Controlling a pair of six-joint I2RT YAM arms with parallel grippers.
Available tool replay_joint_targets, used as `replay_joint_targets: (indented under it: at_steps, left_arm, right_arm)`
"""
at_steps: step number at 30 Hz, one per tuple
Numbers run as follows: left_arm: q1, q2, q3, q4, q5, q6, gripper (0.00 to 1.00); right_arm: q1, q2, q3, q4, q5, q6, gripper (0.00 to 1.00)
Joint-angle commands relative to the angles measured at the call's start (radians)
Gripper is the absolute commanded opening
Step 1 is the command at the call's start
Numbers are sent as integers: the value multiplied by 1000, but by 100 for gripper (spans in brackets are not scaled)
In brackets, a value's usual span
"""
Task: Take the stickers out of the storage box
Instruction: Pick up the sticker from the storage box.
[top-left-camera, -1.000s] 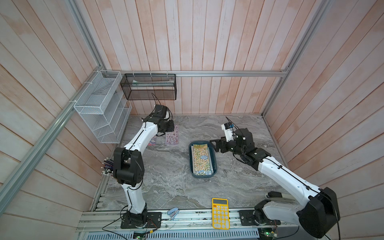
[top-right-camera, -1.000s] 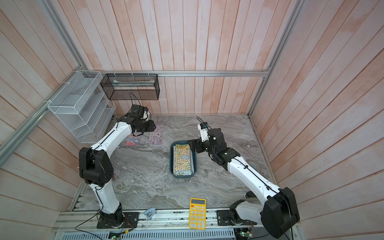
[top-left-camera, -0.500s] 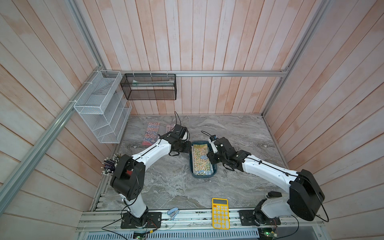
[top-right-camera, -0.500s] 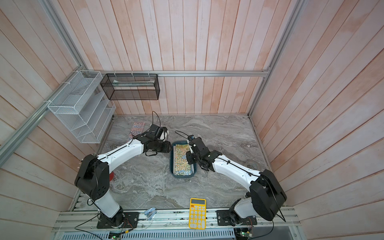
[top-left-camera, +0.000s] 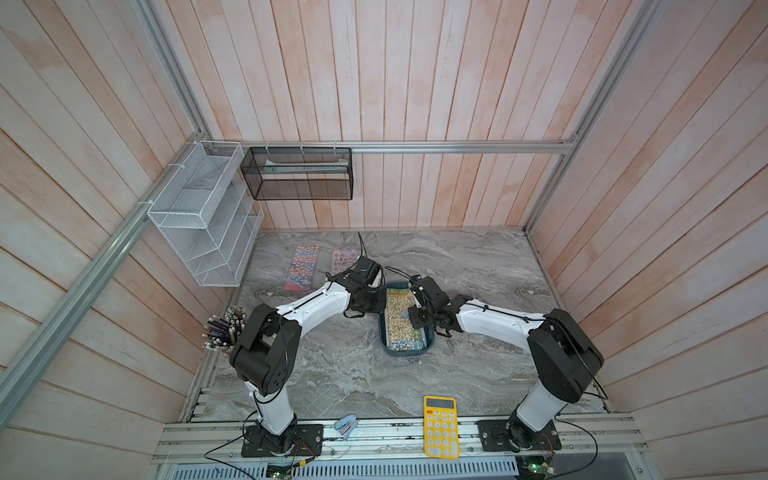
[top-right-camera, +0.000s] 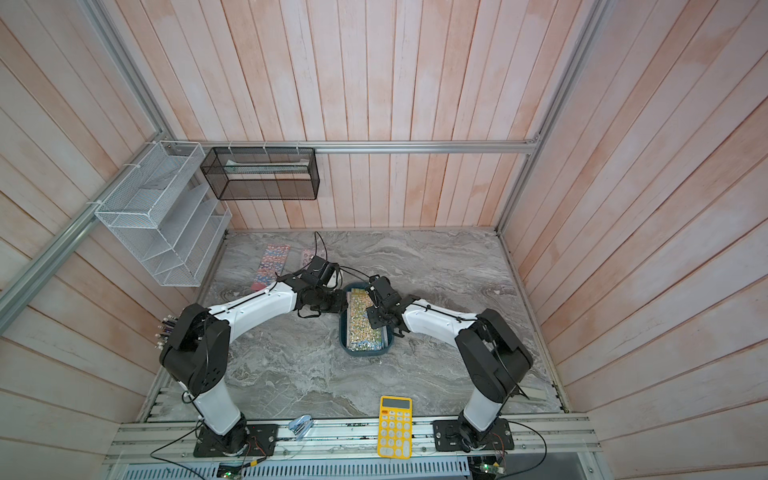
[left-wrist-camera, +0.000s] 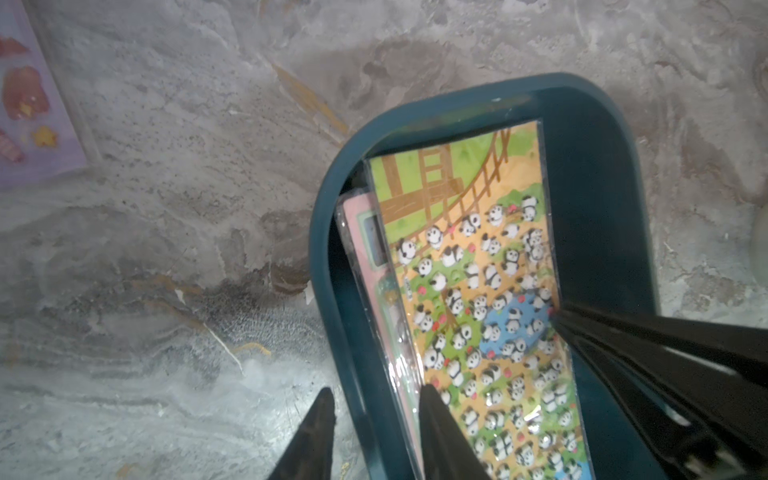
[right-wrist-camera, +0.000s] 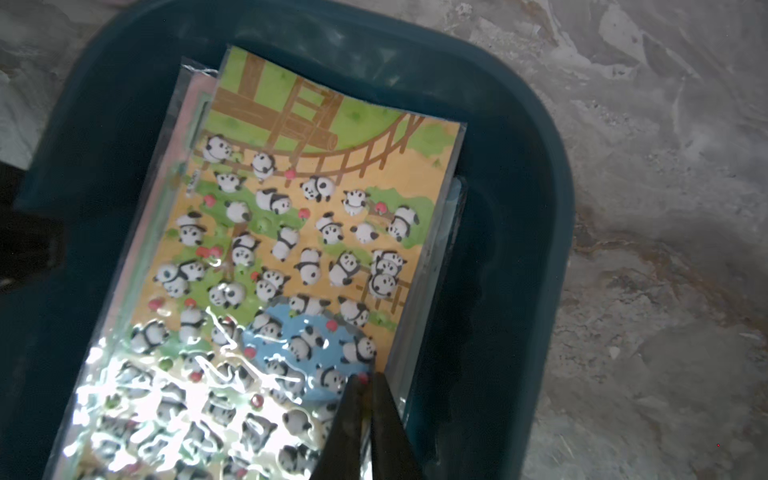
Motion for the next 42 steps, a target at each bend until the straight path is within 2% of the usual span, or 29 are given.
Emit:
replay_joint_targets:
  at_steps: [1, 6, 12, 20, 29, 40, 42]
  left_arm:
    - [-18, 14, -32, 19, -7, -54, 23]
    - [-62, 2, -60, 37, -10, -144, 10]
    - [-134, 12, -29, 14, -60, -232, 9]
    - [-184, 6, -47, 49, -104, -305, 9]
    - [-179, -39, -58, -15, -188, -262, 9]
    - [-146, -157, -169, 80, -118, -297, 15]
    - [-146, -172, -182, 84, -113, -313, 20]
  right_arm:
    - [5, 41, 17, 41, -14, -1, 9]
    - [3, 65, -22, 139, -123, -7, 8]
    - [3, 21, -75, 188, -185, 6, 7]
    - [-3, -130, -144, 117, -30, -1, 8]
    - [-5, -214, -123, 20, 43, 42, 11]
    - [-3, -314, -209, 39, -145, 143, 18]
    - [-3, -327, -221, 51, -186, 146, 21]
